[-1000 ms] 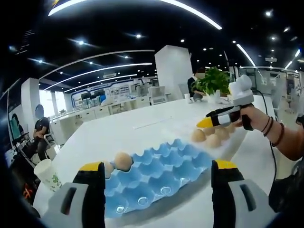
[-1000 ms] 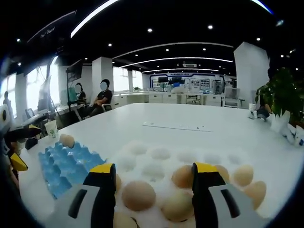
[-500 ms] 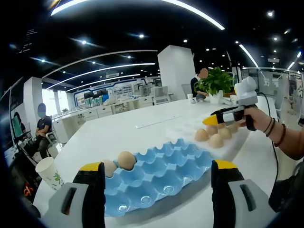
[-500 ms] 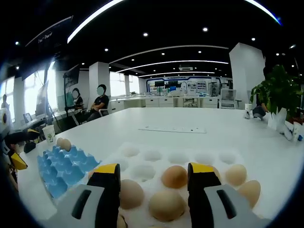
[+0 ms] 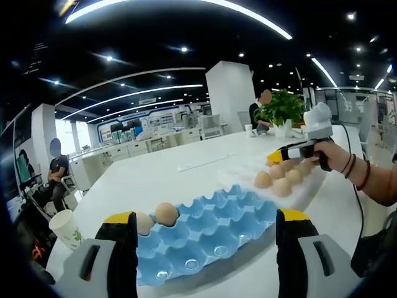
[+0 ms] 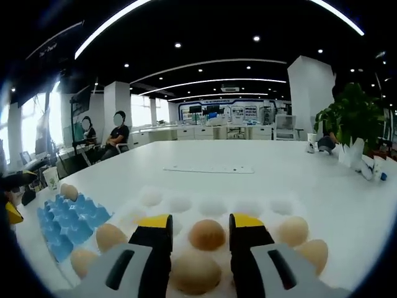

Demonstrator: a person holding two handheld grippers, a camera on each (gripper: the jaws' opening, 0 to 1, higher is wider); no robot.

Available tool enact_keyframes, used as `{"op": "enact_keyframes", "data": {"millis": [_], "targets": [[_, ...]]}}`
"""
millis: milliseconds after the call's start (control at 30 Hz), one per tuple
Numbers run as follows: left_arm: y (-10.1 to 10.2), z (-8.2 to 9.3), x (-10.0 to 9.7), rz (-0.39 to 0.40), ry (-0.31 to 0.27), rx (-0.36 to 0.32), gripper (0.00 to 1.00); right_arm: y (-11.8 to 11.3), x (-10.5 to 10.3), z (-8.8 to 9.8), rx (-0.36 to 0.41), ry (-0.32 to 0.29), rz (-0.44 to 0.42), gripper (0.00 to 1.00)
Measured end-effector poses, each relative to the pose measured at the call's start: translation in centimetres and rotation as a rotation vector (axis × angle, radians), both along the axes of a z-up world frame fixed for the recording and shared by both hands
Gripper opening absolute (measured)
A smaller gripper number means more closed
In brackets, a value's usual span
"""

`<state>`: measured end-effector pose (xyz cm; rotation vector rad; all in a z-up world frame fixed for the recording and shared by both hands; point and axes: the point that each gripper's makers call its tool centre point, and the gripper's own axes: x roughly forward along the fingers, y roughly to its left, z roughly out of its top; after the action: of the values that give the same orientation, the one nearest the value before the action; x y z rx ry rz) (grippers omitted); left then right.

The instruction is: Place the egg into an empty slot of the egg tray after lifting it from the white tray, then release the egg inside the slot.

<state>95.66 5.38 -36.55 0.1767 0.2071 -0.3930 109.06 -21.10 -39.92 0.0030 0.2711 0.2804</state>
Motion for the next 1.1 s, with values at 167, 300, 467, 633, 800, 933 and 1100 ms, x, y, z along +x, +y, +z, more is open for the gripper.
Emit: {"op": "enact_keyframes", "data": {"millis": [167,300,467,633,800,933,1100], "targets": [[0.2,0.2,0.1,0.001,-0.005,0.011,0.95,-0.3,0.3,-0.8,-0.025,0.044,-0.013,0.35],[0.3,0.3,0.4,0.004,-0.007,0.013,0.95,-0.1,0.9,-1.5,-0.036,0.077,-0.017,0.32],[0.1,0.3,0.5,0.000,-0.010,0.010,0.95,0.0,1.3,-1.7,-0.030,0.111,-0.038,0.32],[0.1,0.3,0.6,-0.001,-0.006,0.016,0.95,0.0,1.7,-2.1,-0.032,0.145,-0.073,0.31],[0.6,0.3,0.7,0.009,-0.009,0.018,0.95,-0.5,1.8,-2.2,-0.008,0.162,-0.120,0.27],[1.0,0.1,0.8,0.017,-0.004,0.018,0.95,-0.5,2.0,-2.1,-0.004,0.169,-0.126,0.25],[1.1,0.0,0.9,0.016,-0.001,0.018,0.94,-0.4,1.9,-2.1,0.022,0.163,-0.134,0.24]]}}
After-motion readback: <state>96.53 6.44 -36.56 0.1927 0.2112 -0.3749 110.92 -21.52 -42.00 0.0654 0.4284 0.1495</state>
